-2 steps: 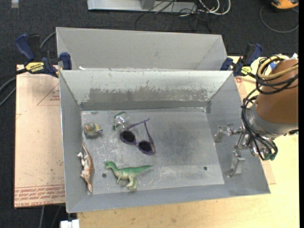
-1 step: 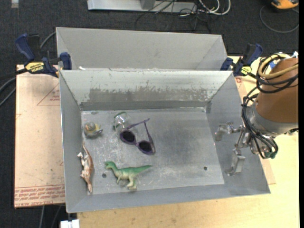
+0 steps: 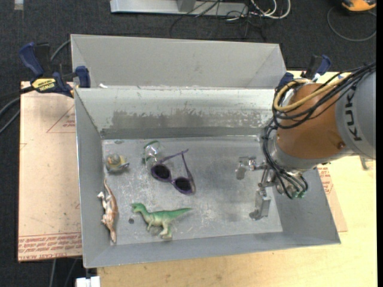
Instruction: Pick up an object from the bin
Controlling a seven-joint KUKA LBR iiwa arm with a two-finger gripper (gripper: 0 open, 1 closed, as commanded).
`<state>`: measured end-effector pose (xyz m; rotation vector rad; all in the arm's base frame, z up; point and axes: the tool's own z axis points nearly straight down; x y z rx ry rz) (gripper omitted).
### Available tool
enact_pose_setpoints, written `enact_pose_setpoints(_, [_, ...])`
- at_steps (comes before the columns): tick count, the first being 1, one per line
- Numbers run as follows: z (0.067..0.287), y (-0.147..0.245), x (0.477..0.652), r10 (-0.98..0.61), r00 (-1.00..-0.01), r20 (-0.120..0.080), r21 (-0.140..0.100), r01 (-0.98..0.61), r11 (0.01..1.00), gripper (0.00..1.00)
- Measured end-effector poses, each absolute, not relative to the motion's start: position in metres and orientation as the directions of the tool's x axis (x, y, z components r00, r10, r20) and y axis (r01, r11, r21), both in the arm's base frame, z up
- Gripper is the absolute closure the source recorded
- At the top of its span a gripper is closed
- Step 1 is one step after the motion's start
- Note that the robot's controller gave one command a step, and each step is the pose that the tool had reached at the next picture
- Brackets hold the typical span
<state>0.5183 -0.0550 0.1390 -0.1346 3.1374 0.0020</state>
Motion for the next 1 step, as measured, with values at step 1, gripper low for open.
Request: enact_pose_setpoints(1, [0.1156, -0.0113, 0.4973, -0.205, -0.979, 0.002, 0.004, -0.205, 0.979, 0.00])
